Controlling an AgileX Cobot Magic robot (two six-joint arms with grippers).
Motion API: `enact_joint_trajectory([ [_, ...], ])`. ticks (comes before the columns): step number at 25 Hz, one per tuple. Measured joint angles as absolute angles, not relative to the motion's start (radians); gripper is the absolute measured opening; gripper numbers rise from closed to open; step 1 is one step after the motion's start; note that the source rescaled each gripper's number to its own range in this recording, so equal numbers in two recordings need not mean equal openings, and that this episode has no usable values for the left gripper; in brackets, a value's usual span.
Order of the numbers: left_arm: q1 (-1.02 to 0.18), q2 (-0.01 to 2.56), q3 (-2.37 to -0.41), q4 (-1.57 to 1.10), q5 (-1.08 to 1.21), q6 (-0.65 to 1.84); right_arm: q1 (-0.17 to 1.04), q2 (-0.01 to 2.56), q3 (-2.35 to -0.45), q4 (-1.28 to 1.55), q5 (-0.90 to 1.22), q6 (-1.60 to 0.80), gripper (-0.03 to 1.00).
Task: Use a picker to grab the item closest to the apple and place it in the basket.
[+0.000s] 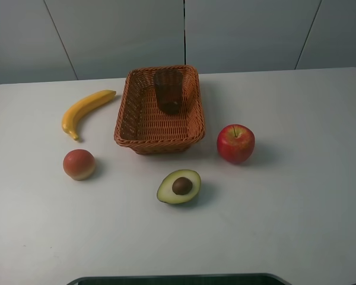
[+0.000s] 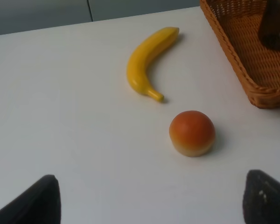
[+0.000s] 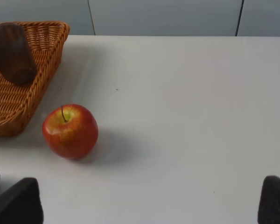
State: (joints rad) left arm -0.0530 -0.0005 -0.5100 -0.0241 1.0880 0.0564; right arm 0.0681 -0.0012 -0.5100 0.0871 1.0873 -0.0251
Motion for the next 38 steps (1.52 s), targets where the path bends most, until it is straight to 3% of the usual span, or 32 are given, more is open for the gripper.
enact_joint_trajectory([
  [38,-0.054,-0.001,-0.510,-0.024,1.088,0.056,0.068,-0.001,-0.510,0.087,1.089,-0.025,1.00],
])
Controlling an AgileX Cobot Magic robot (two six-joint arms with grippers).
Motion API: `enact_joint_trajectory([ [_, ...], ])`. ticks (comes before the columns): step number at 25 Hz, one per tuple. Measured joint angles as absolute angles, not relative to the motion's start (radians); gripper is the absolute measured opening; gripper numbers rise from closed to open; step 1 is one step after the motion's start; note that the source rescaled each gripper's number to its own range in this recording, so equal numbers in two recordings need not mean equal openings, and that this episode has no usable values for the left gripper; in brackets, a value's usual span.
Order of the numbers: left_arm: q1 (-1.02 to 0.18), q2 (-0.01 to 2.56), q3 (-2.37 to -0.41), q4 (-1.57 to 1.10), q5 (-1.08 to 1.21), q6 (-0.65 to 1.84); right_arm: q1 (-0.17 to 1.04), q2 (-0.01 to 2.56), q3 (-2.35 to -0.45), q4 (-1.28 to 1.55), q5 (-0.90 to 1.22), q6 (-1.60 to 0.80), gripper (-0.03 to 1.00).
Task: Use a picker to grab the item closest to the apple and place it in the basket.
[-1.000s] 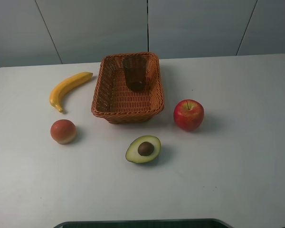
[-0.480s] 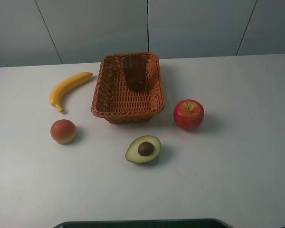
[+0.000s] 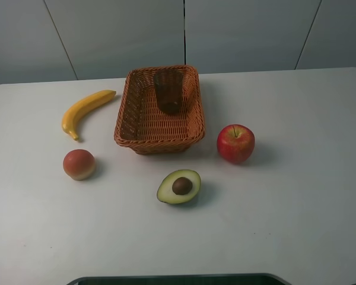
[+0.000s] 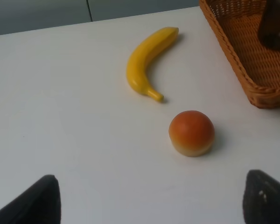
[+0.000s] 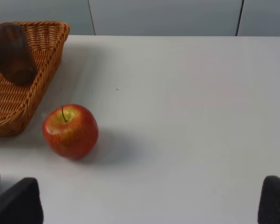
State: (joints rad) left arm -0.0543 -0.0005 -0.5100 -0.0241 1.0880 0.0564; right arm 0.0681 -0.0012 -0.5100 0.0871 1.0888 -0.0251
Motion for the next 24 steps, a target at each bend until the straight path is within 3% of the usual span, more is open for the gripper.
enact_joint_trajectory([
  [24,-0.054,-0.001,-0.510,-0.024,1.088,0.054,0.068,-0.001,-0.510,0.087,1.089,-0.025,1.00],
])
